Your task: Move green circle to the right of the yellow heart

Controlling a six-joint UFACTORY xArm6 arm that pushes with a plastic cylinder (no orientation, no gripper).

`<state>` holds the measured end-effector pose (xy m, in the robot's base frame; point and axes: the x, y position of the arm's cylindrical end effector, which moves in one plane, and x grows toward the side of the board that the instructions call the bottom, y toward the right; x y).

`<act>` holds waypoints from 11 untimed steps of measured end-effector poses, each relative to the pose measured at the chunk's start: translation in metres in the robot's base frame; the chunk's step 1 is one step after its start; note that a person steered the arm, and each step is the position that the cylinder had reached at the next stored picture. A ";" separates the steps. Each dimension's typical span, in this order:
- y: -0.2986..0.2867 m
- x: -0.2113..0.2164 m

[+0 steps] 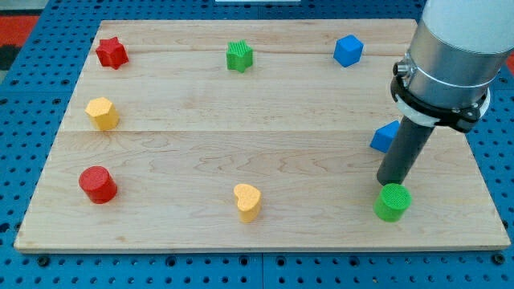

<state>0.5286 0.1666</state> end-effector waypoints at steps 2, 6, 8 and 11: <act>-0.001 -0.003; 0.081 0.035; 0.024 0.024; -0.017 0.044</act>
